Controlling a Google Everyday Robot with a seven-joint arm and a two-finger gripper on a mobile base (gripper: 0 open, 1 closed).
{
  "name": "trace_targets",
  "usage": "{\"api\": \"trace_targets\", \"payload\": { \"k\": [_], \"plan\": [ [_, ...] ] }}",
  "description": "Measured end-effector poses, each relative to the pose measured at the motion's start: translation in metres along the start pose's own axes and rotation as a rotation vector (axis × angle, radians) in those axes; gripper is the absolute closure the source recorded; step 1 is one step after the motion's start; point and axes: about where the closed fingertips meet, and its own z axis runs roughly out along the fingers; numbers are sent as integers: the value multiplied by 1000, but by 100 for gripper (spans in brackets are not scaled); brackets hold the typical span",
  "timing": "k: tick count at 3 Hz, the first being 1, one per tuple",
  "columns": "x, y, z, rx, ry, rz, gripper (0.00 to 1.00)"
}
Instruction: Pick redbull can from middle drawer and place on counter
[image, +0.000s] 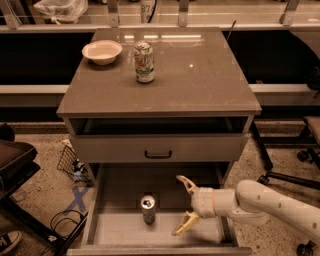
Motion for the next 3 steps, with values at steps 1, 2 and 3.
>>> {"api": "trace_targets", "payload": {
  "k": [1, 2, 3],
  "plan": [
    [8, 0, 37, -49, -15, 31, 0],
    [12, 1, 73, -95, -52, 59, 0],
    [20, 1, 102, -125, -110, 98, 0]
  ]
}}
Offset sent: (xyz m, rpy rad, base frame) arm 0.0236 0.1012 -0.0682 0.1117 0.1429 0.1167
